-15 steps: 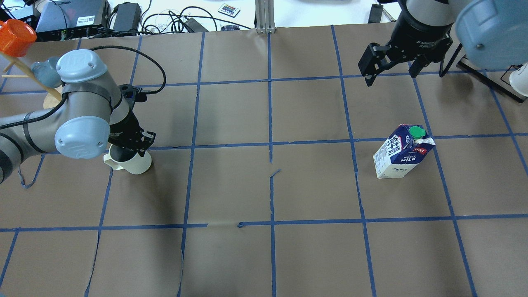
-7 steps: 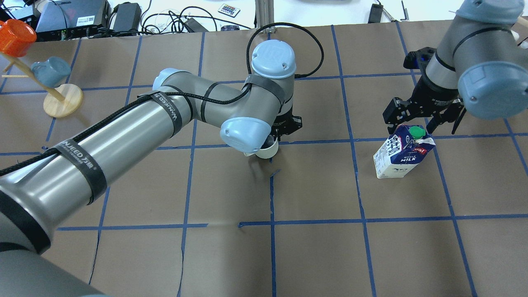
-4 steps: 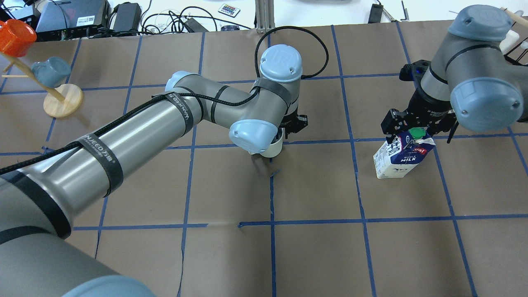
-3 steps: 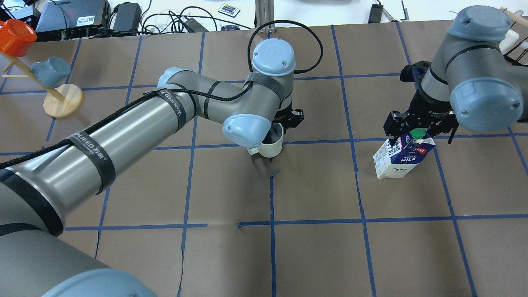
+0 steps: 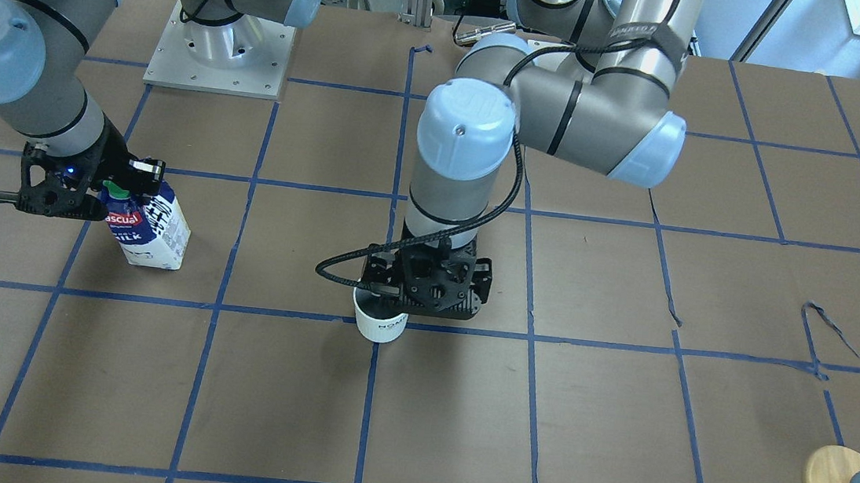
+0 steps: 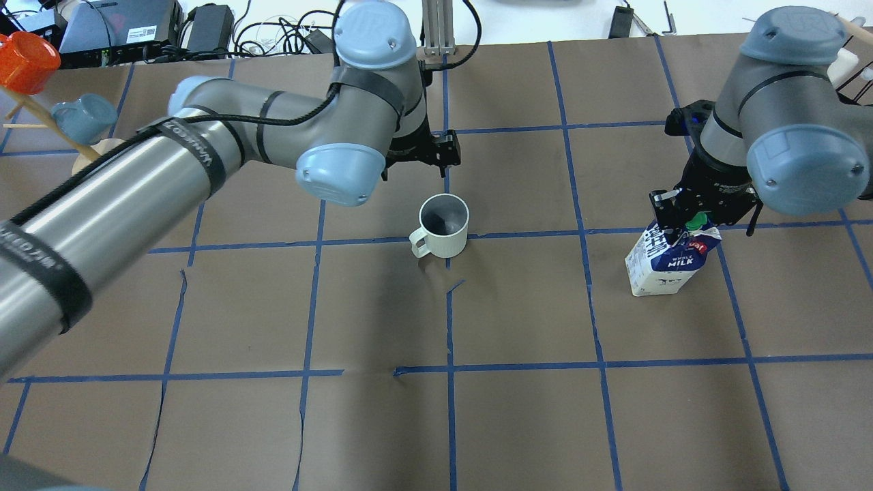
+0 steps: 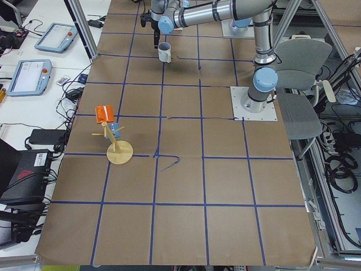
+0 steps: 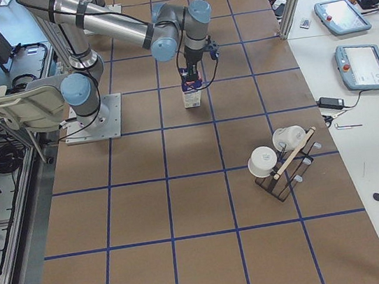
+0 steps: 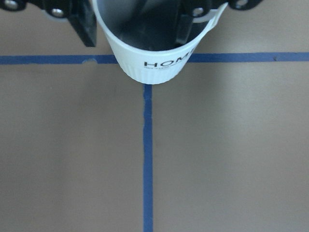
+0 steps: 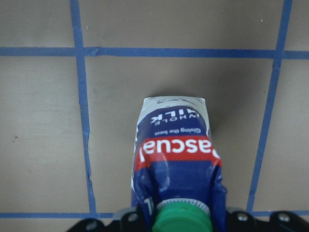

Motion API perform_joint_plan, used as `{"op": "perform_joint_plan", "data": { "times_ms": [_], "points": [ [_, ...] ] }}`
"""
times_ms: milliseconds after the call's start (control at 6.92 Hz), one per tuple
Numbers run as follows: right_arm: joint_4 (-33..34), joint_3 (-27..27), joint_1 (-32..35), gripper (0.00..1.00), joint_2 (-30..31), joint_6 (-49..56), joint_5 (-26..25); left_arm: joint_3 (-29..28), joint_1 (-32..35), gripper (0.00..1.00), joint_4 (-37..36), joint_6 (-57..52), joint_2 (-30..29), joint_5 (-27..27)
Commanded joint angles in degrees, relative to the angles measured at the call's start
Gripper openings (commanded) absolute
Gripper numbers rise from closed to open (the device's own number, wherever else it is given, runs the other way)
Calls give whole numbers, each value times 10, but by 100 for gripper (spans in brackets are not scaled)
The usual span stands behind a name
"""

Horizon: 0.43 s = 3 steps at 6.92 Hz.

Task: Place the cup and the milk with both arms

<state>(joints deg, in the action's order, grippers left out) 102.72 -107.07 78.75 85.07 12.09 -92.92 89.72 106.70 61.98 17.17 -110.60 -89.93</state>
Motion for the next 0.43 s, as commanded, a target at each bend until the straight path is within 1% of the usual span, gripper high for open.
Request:
{"op": "perform_joint_plan", "data": {
  "times_ms": [0, 145, 289],
  "points": [
    [-60, 52, 4, 15, 4, -1, 33, 3, -29, 100, 117, -14, 88, 2],
    [-99, 103, 17, 15, 0, -9, 58, 5, -44, 100, 159, -47, 137, 5],
    [-110, 144, 46, 15, -15, -9, 75, 5, -68, 100, 222, -93, 176, 5]
  ]
}}
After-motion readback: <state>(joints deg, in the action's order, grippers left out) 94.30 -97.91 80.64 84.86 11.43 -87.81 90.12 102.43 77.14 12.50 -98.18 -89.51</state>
